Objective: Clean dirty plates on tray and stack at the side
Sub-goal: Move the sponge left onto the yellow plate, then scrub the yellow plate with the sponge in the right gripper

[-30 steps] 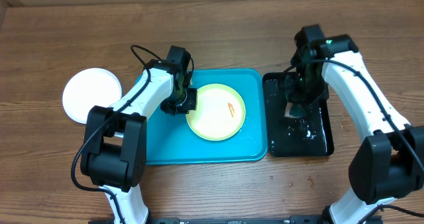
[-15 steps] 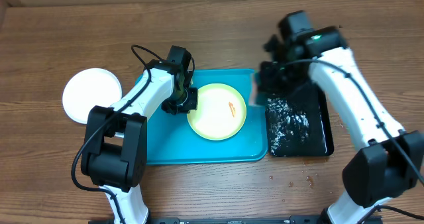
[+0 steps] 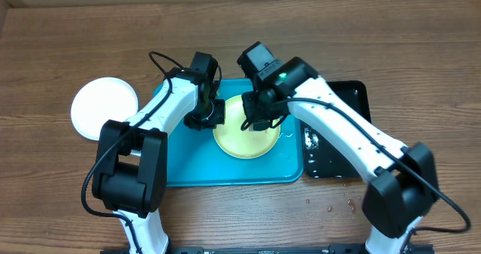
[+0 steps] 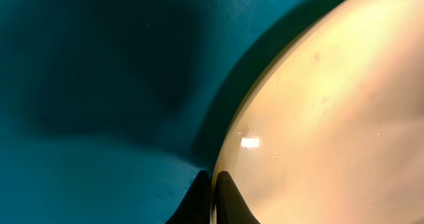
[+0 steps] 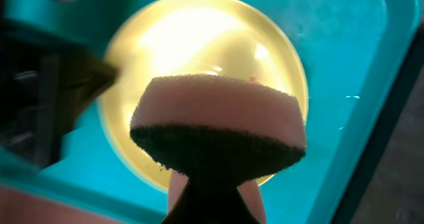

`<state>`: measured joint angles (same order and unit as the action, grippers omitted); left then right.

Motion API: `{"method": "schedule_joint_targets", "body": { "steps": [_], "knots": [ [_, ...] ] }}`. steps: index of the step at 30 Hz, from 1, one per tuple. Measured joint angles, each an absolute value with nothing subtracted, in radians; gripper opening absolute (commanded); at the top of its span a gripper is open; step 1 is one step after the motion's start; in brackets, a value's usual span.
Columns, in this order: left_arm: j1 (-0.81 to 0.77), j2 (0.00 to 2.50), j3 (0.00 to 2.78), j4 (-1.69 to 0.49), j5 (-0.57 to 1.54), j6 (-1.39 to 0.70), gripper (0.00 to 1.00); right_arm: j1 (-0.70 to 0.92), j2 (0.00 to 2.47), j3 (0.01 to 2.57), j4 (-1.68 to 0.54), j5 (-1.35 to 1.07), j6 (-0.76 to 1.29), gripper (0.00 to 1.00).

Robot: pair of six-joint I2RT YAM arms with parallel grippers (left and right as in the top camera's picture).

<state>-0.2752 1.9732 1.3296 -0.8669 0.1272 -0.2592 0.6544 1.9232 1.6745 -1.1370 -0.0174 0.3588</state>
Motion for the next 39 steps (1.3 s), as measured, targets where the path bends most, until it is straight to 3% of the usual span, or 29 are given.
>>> {"method": "schedule_joint_targets", "body": {
  "steps": [14,39],
  "knots": [
    [-0.275,1.973,1.328,-0.867,0.128,-0.260,0.04,0.629,2.091,1.674,-1.128,0.069,0.366,0.04],
    [-0.275,1.973,1.328,-0.867,0.142,-0.263,0.04,0.564,2.099,1.531,-0.964,0.012,0.373,0.04]
  ]
}}
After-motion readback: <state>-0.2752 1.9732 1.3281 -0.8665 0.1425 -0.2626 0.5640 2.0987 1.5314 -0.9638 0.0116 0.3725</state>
